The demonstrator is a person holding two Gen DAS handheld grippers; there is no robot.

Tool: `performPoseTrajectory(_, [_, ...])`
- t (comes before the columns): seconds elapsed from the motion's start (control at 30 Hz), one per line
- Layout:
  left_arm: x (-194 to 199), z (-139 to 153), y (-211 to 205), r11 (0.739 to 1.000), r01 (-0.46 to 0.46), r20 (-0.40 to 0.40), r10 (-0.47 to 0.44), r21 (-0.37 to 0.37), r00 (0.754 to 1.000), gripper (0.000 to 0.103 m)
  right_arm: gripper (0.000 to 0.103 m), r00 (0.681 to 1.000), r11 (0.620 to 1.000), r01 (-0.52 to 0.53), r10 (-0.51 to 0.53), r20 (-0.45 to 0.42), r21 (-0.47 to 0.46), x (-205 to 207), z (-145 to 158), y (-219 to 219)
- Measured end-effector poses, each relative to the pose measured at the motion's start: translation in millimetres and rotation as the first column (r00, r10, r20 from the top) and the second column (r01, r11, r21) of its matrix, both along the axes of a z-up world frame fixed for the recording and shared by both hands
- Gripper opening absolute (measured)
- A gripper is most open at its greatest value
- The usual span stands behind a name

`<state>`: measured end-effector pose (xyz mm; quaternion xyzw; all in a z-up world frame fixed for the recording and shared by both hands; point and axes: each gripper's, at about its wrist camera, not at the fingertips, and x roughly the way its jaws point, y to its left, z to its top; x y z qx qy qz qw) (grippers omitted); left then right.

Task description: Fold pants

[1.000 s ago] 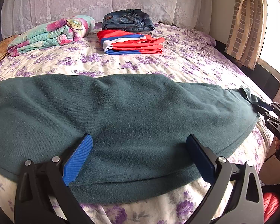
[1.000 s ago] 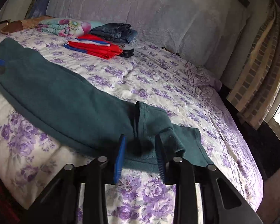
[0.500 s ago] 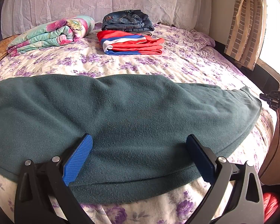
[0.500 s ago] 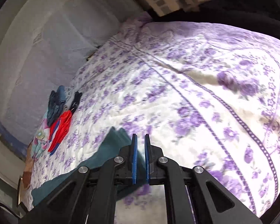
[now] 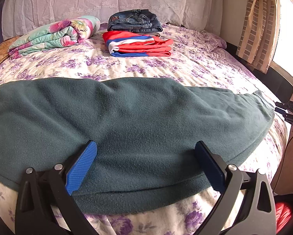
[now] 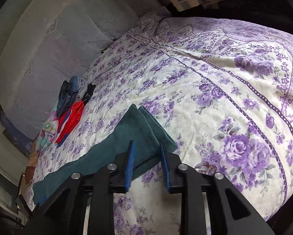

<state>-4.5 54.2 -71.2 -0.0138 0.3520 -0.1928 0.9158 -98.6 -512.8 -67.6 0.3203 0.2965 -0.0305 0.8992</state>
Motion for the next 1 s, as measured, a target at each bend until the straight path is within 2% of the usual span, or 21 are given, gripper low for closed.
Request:
performPoseTrajectory(0.27, [-0.2, -0.3, 0.3, 1.0, 0.001, 0.001, -0.001, -0.001, 1.0, 0.098, 0.035, 1.0, 1.0, -0.015, 0.015, -0.013, 0.012, 13.8, -6.6, 1.0])
performPoseTrajectory(0.3, [-0.3, -0.3, 0.3, 1.0, 0.0, 0.001, 0.0, -0.001, 1.0, 0.098, 0.032, 1.0, 1.0, -0.019, 0.019, -0.011, 0.0, 16.0, -7.4, 1.8])
performPoseTrajectory(0.33, [-0.3, -0.3, 0.4, 1.0, 0.0, 0.001, 0.0, -0.001, 1.0, 0.098, 0.014, 1.0, 1.0, -0.018, 0.018, -0.005, 0.0, 17.6, -8.1, 1.6])
performPoseTrajectory(0.37, [-0.3, -0.3, 0.4, 1.0, 0.0, 0.001, 0.0, -0.001, 1.0, 0.098, 0.006, 1.0, 1.0, -0.011, 0.011, 0.015, 0.016, 15.7, -7.1, 0.6])
performPoseTrajectory(0.4, [-0.3, -0.4, 0.4, 1.0, 0.0, 0.0, 0.0, -0.001, 1.0, 0.098, 0.006, 0.999, 1.0, -0.01, 0.009, 0.05, 0.02, 11.1, -1.9, 0.6])
performPoseTrajectory(0.5, [-0.5, -0.5, 0.7, 1.0, 0.0, 0.001, 0.0, -0.002, 1.0, 0.098, 0.006, 0.993, 0.999, 0.005, 0.001, 0.116, -0.048, -6.7, 20.8, -0.3])
performPoseTrajectory(0.57, [-0.3, 0.0, 1.7, 1.0, -0.003, 0.004, 0.003, -0.011, 1.0, 0.098, 0.006, 0.997, 0.998, 0.009, -0.004, 0.074, -0.067, -8.7, 18.4, -7.1])
performPoseTrajectory(0.67, [-1.0, 1.0, 2.5, 1.0, -0.004, 0.008, 0.004, -0.021, 1.0, 0.098, 0.006, 0.998, 0.994, 0.01, -0.018, -0.066, -0.11, -1.9, -9.0, -14.1])
performPoseTrajectory(0.73, [-1.5, 1.5, 1.6, 1.0, -0.015, 0.001, 0.015, -0.011, 1.0, 0.098, 0.01, 0.999, 0.994, 0.041, -0.043, -0.025, -0.105, -11.5, -10.1, -13.7])
performPoseTrajectory(0.77, [-3.1, 2.8, 0.4, 1.0, -0.025, 0.0, 0.025, -0.001, 1.0, 0.098, 0.015, 0.997, 0.989, 0.081, -0.083, -0.009, -0.125, -16.2, -4.6, -12.0])
performPoseTrajectory(0.83, [-8.0, 8.7, -1.8, 0.999, -0.044, 0.004, 0.044, 0.017, 0.999, 0.098, 0.016, 0.99, 0.971, 0.133, -0.122, 0.067, -0.197, -24.0, 15.4, -2.7])
performPoseTrajectory(0.9, [-15.3, 20.0, -3.5, 0.999, -0.046, 0.027, 0.046, 0.014, 0.999, 0.098, 0.016, 0.991, 0.973, 0.071, -0.043, 0.129, -0.221, -19.1, 35.3, 18.5])
performPoseTrajectory(0.97, [-21.4, 34.3, -6.5, 0.999, -0.037, 0.063, 0.036, 0.003, 0.997, 0.098, 0.016, 0.981, 0.973, -0.078, 0.113, 0.155, -0.217, -1.5, 49.0, 54.5])
performPoseTrajectory(1.0, [-22.6, 40.2, -8.5, 1.0, -0.031, 0.076, 0.031, -0.004, 0.997, 0.098, 0.016, 0.966, 0.962, -0.167, 0.203, 0.158, -0.215, 10.3, 53.4, 77.7])
